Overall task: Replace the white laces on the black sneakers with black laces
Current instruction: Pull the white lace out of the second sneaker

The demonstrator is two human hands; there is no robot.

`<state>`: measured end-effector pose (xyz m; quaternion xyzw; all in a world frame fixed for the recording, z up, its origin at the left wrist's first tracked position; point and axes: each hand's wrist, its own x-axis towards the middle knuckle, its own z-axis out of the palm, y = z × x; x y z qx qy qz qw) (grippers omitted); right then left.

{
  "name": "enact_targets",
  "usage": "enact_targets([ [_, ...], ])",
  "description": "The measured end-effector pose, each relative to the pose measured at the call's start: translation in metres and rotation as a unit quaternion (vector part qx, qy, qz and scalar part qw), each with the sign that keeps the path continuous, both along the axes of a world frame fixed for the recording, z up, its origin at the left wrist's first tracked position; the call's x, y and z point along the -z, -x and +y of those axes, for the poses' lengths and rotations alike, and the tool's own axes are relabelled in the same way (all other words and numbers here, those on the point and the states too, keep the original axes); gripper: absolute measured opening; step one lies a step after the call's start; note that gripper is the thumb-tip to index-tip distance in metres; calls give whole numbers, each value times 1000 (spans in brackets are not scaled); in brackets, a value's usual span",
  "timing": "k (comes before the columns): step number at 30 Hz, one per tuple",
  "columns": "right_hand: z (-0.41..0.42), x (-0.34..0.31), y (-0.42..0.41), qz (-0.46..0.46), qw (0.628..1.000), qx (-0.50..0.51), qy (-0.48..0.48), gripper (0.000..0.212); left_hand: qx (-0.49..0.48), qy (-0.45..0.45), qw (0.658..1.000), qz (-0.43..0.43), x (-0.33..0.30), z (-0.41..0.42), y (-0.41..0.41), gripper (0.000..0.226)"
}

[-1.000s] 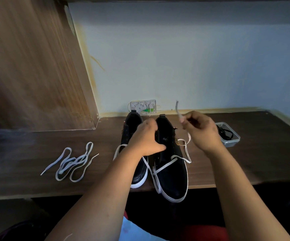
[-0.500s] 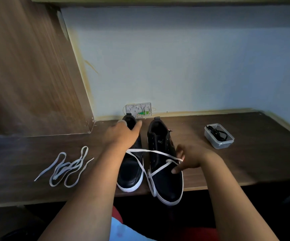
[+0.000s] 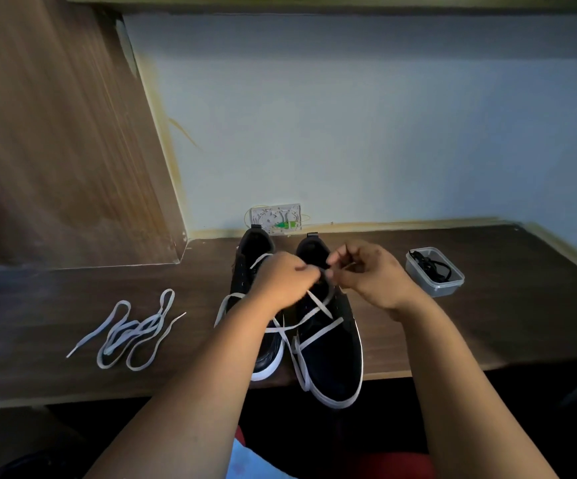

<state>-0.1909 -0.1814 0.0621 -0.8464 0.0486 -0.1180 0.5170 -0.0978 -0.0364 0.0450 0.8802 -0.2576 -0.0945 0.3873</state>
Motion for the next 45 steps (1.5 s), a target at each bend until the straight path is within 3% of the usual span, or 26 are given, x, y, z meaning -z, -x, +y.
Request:
enact_targets([
  [1,-5,1,0,27,997,8,75,16,-58,-11,998,-13,-1,5,-7,40],
  [3,-9,5,2,120,969,1,218,20,-139,-121,980,-73,-5,17,-17,39],
  [5,-6,12,4,206,941,-35,267,23,-182,-241,944,-130,-8,28,-16,33],
  [7,-2,20,6,237,934,-47,263,26,-188,-260,933,-160,-11,31,-7,43],
  [9,2,26,8,223,942,-27,249,25,-145,-204,946,-205,-12,27,3,45],
  [11,4,32,13,198,950,3,241,20,-48,-136,964,-221,-10,21,15,33],
  [13,7,39,20,168,959,25,226,13,34,-100,981,-161,-5,15,28,22],
  [16,12,43,32,95,970,87,207,8,112,-163,978,-66,8,6,45,34],
  [18,16,36,43,10,975,141,171,7,115,-170,978,-37,17,1,50,37],
  [23,52,17,72,-177,962,187,85,24,49,-75,986,-144,13,-6,54,13],
  [27,51,33,70,-147,969,194,42,27,58,26,986,-151,14,-8,56,10],
  [30,38,54,62,-26,971,219,91,38,44,264,963,-38,-6,-3,68,13],
  [32,36,66,58,22,973,200,116,23,69,416,903,86,-28,2,79,14],
  [34,41,70,54,10,973,205,104,8,87,456,874,143,-39,8,84,17],
  [36,43,67,54,-31,968,237,80,17,65,417,898,126,-33,12,80,14],
  [38,44,54,57,-97,956,267,69,21,40,286,955,66,-15,16,70,8],
  [39,45,45,59,-133,952,267,64,21,50,205,976,49,-7,18,68,22],
  [41,51,26,62,-185,956,224,43,22,107,109,987,48,1,19,71,37],
  [44,63,7,66,-226,963,147,28,19,129,96,987,7,1,13,78,8],
  [45,65,6,67,-224,963,148,31,14,112,115,987,0,1,10,78,10],
])
